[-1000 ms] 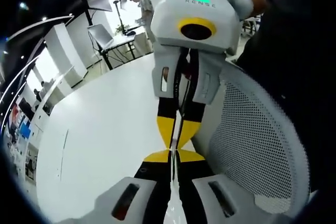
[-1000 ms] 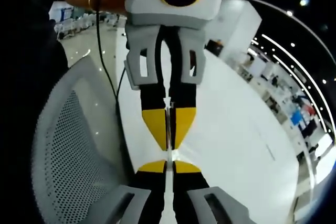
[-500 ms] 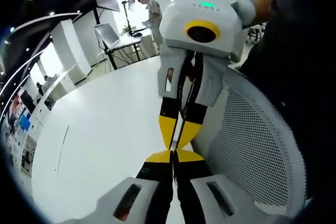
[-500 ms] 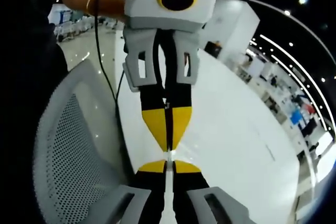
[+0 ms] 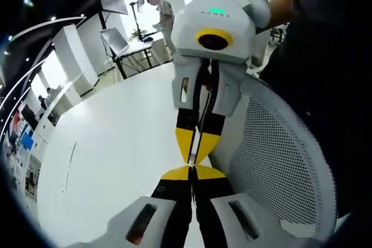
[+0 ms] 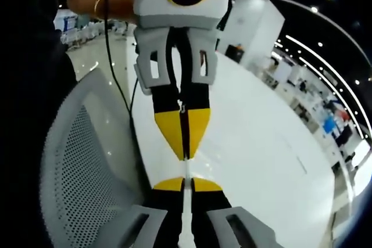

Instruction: Open the resealable bag by pulling the two sides of the seal apart until the entire bag opening is separated and visibly accessible.

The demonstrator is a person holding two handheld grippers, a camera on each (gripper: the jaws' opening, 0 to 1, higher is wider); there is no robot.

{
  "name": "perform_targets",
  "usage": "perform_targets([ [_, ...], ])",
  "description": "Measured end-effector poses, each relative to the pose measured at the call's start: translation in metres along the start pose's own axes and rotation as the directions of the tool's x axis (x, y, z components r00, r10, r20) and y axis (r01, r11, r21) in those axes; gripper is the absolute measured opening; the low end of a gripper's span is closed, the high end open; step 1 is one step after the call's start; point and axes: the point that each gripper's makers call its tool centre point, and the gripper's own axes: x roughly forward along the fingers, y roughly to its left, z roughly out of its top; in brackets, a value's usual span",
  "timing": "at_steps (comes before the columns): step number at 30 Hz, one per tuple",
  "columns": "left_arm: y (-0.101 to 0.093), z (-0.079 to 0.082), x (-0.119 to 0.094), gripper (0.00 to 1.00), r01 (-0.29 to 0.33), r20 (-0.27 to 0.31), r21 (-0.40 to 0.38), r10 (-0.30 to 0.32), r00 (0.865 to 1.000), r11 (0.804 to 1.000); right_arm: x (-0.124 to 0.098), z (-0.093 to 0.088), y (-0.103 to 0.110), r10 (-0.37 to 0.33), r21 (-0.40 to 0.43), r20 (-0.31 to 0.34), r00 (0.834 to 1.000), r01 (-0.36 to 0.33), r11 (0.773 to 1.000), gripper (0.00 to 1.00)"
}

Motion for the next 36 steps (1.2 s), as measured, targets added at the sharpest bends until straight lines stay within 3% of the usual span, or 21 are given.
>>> perform_targets([
  [4, 0.002, 0.000, -0.003, 0.00, -0.008, 0.005, -0.007, 0.008, 1.000, 1.000, 0.000, -0.011, -0.002, -0.010, -0.020, -0.041, 0.999, 0.009, 1.000, 0.00],
  [8, 0.002, 0.001, -0.005, 0.00, -0.007, 0.012, -0.018, 0.008, 1.000, 1.000, -0.002, -0.012, -0.002, -0.007, 0.014, -0.024, 1.000, 0.007, 1.000, 0.00],
  [36, -0.002, 0.005, -0.013, 0.00, -0.003, 0.020, -0.009, 0.003, 1.000, 1.000, -0.005, -0.031, -0.001, -0.012, 0.043, -0.055, 0.998, 0.014, 0.999, 0.00],
])
